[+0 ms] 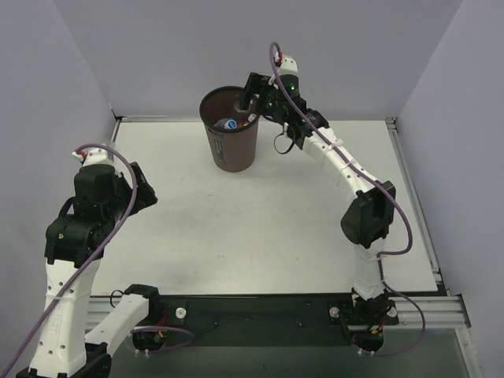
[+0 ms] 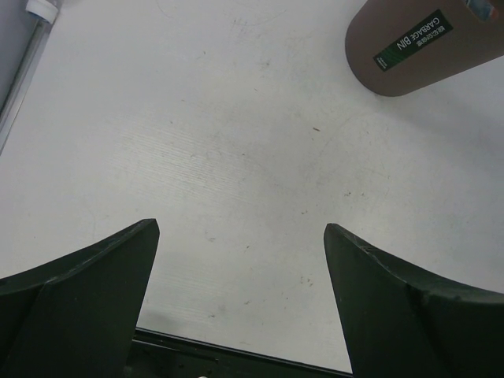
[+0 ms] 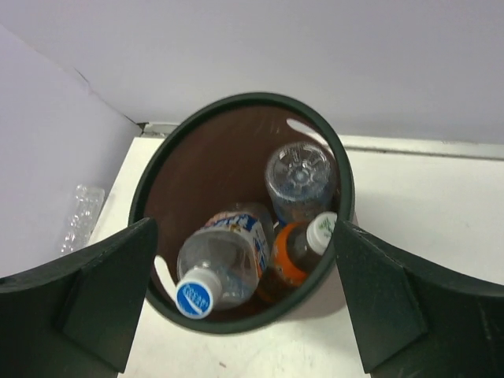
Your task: Put the plastic bottles in the bin
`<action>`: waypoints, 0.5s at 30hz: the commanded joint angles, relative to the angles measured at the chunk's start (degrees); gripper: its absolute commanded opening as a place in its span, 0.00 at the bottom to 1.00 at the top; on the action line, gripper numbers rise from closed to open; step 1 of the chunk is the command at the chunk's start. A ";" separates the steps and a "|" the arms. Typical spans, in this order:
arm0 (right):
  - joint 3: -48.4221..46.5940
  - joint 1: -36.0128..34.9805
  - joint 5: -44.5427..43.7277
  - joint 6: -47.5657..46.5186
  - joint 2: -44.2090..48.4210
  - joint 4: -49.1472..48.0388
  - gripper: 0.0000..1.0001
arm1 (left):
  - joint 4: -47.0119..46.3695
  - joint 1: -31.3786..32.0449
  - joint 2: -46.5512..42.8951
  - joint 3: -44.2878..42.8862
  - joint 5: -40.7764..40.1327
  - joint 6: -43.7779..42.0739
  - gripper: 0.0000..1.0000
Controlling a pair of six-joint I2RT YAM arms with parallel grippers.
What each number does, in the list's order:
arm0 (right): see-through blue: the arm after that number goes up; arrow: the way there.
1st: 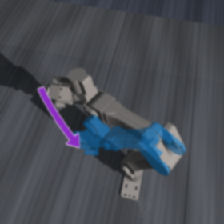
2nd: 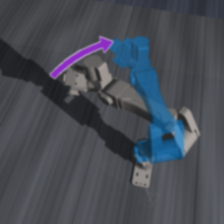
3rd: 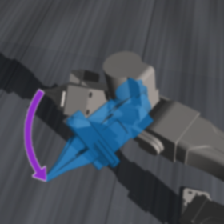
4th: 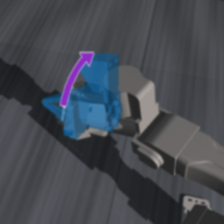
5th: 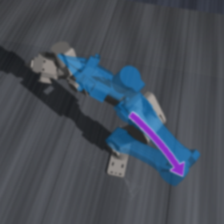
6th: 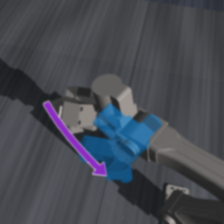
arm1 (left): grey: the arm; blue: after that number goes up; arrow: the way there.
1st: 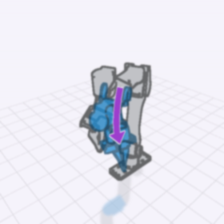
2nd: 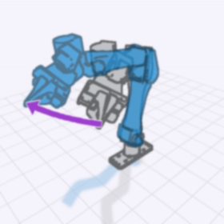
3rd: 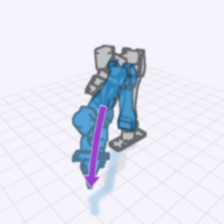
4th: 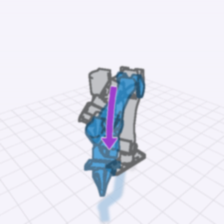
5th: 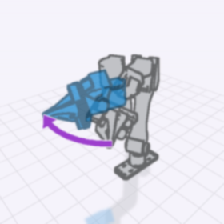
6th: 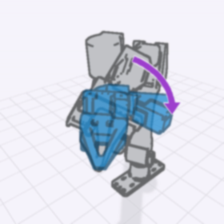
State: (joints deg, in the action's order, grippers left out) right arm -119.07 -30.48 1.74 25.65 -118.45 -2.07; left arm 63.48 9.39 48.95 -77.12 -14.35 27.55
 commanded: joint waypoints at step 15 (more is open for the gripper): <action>39.15 -6.08 0.02 3.00 42.85 7.77 0.87 | -3.54 -0.07 6.05 -0.84 0.11 4.62 0.97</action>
State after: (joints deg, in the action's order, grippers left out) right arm -86.85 -35.77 0.95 27.38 -82.96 4.49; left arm 63.26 9.39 51.64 -77.12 -13.13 30.44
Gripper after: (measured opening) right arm 0.862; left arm 0.975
